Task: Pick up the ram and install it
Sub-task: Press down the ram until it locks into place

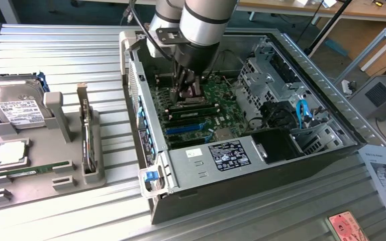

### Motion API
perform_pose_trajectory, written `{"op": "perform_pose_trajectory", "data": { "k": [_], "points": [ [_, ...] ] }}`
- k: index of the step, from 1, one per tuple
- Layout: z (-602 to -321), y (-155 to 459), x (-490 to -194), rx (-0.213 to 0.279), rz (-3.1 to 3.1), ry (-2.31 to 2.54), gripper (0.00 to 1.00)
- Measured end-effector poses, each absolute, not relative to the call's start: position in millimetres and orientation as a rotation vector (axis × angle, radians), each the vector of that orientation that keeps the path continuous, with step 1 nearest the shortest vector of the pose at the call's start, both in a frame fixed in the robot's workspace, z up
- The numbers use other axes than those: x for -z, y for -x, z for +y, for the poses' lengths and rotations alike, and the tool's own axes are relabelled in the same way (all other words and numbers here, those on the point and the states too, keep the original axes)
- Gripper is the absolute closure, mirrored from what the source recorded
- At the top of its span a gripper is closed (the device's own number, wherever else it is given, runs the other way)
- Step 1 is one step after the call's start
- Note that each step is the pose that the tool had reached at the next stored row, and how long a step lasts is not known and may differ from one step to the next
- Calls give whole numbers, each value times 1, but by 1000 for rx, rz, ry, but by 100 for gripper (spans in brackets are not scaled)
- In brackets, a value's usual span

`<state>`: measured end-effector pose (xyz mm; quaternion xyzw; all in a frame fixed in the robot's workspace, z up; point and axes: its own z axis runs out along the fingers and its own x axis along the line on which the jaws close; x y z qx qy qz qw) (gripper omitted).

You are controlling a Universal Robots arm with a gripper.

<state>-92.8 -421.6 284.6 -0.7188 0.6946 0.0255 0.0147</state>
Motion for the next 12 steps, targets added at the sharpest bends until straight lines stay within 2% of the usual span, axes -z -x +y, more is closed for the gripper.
{"op": "perform_pose_trajectory", "data": {
  "k": [12],
  "points": [
    [-422,93,-302,-79,2162,2237,89]
  ]
}}
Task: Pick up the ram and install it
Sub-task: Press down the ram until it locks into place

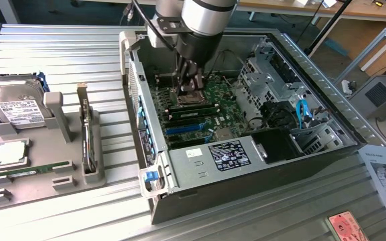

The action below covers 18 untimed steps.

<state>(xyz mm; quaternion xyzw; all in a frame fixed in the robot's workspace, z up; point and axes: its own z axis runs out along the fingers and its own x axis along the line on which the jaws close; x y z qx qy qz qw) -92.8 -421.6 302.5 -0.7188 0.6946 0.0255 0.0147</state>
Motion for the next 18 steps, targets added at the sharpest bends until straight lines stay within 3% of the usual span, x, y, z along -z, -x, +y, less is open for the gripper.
{"op": "perform_pose_trajectory", "data": {
  "k": [18],
  "points": [
    [-422,57,-307,-79,2162,2237,89]
  ]
}}
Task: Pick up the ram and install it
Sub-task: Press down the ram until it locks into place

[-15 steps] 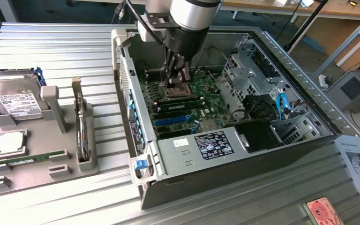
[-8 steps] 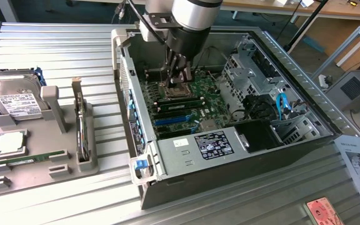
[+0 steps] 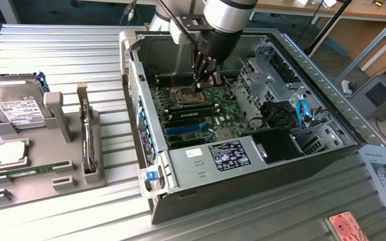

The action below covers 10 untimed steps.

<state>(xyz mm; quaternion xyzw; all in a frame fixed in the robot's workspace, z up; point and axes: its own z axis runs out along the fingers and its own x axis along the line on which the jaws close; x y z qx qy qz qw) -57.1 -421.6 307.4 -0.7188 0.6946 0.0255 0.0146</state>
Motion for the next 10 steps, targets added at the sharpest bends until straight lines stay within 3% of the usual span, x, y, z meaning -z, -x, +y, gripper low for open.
{"op": "perform_pose_trajectory", "data": {
  "k": [10],
  "points": [
    [-422,28,-307,-80,2162,2237,89]
  ]
}}
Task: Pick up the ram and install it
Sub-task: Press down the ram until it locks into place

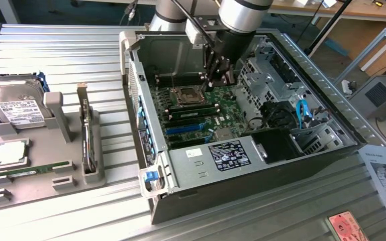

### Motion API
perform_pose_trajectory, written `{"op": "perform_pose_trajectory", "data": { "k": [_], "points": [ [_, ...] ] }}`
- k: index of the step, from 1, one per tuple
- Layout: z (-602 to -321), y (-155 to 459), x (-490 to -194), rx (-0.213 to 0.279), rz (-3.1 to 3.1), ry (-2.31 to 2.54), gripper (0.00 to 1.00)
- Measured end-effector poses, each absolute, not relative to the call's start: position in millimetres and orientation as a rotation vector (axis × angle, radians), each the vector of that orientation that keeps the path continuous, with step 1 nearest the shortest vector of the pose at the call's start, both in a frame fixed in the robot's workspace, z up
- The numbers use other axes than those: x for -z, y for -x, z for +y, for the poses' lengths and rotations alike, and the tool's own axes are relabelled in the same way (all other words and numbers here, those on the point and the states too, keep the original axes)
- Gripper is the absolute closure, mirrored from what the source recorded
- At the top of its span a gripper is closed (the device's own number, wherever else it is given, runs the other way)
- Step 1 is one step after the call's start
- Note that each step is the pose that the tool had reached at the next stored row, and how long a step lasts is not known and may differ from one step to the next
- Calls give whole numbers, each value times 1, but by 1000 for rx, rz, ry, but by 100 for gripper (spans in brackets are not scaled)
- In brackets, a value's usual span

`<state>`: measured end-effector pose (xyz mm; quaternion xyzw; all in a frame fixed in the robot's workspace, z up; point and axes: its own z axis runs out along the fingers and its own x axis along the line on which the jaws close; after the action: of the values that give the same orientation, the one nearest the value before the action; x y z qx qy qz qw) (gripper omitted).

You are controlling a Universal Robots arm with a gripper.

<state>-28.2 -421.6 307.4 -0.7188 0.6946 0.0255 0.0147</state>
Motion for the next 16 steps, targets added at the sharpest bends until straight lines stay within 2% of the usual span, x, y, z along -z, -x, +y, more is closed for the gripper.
{"op": "perform_pose_trajectory", "data": {
  "k": [11,16],
  "points": [
    [-422,28,-328,-79,2162,2237,89],
    [-422,28,-329,-79,2162,2237,89]
  ]
}}
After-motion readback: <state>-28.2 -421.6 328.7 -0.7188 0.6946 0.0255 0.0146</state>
